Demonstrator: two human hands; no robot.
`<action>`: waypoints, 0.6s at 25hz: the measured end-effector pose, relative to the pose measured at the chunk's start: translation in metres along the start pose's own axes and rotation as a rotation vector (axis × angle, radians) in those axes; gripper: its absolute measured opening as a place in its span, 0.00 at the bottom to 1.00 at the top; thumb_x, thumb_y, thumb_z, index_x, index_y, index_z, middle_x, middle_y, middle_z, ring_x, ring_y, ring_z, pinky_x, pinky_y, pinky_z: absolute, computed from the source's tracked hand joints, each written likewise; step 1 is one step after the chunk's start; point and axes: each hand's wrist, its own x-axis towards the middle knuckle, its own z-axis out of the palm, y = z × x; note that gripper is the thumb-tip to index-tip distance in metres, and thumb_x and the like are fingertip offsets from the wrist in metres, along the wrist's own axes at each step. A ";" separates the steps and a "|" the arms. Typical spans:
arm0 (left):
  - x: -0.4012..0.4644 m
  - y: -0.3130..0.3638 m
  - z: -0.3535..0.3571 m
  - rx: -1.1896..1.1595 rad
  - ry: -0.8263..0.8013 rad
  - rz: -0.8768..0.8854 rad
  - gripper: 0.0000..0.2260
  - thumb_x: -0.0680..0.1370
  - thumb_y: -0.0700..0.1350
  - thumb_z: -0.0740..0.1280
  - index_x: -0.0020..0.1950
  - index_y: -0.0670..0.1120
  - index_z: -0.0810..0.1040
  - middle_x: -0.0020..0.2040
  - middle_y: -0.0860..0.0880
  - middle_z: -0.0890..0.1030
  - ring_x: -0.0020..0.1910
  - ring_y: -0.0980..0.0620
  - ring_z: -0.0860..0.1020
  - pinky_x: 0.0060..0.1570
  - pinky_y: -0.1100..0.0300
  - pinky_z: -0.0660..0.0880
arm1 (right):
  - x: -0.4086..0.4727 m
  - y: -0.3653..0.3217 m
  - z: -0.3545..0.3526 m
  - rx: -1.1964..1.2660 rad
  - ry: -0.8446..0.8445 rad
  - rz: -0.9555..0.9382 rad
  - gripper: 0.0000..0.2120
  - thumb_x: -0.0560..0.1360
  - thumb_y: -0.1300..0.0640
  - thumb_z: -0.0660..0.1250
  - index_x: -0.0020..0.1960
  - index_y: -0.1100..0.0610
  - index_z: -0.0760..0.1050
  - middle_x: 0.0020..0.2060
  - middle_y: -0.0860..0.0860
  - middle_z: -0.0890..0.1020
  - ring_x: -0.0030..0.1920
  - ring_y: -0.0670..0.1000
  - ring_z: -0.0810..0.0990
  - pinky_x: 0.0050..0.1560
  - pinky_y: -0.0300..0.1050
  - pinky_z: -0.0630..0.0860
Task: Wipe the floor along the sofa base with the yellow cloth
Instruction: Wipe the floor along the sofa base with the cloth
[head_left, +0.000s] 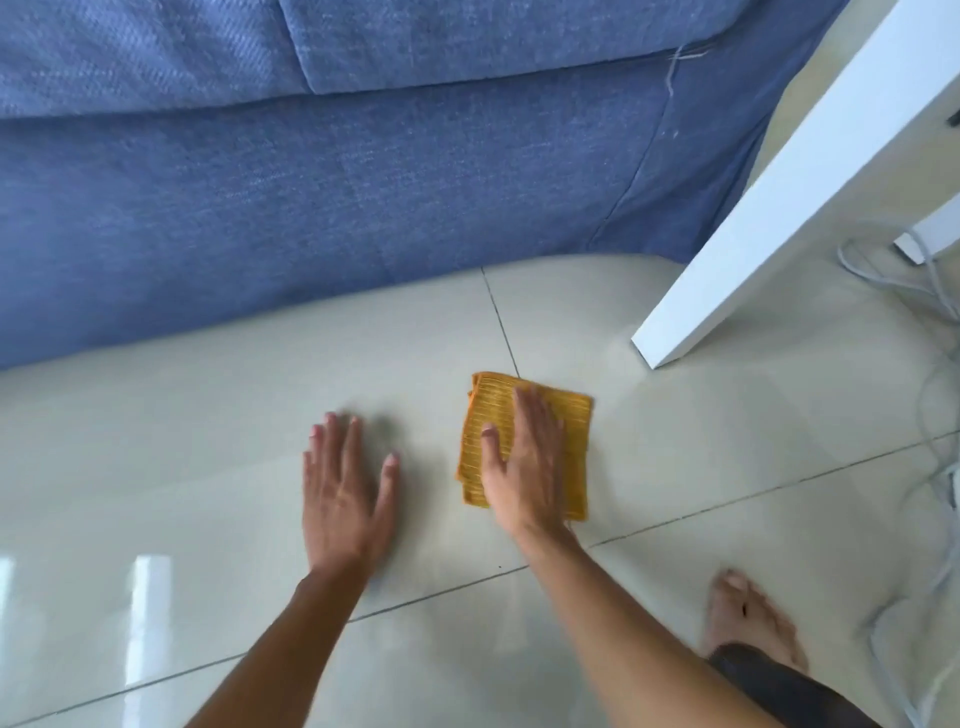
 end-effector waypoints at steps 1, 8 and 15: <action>-0.001 -0.025 -0.008 0.095 0.004 -0.039 0.37 0.76 0.66 0.46 0.80 0.47 0.58 0.81 0.45 0.51 0.81 0.47 0.47 0.78 0.48 0.48 | -0.007 -0.005 0.011 -0.118 -0.034 -0.013 0.35 0.77 0.39 0.50 0.78 0.56 0.65 0.79 0.58 0.64 0.79 0.60 0.62 0.80 0.61 0.51; 0.001 -0.064 -0.017 0.317 -0.028 -0.025 0.35 0.77 0.68 0.50 0.80 0.55 0.52 0.81 0.39 0.47 0.80 0.43 0.45 0.78 0.46 0.42 | 0.099 0.032 0.007 -0.486 -0.107 0.024 0.35 0.78 0.35 0.45 0.82 0.47 0.50 0.83 0.53 0.50 0.82 0.57 0.49 0.80 0.62 0.44; 0.002 -0.066 -0.021 0.197 -0.001 -0.012 0.34 0.77 0.67 0.48 0.80 0.53 0.56 0.81 0.39 0.50 0.80 0.43 0.47 0.78 0.46 0.42 | 0.057 -0.083 0.077 -0.399 -0.175 -0.278 0.33 0.80 0.38 0.50 0.82 0.47 0.50 0.83 0.54 0.50 0.82 0.58 0.48 0.80 0.62 0.43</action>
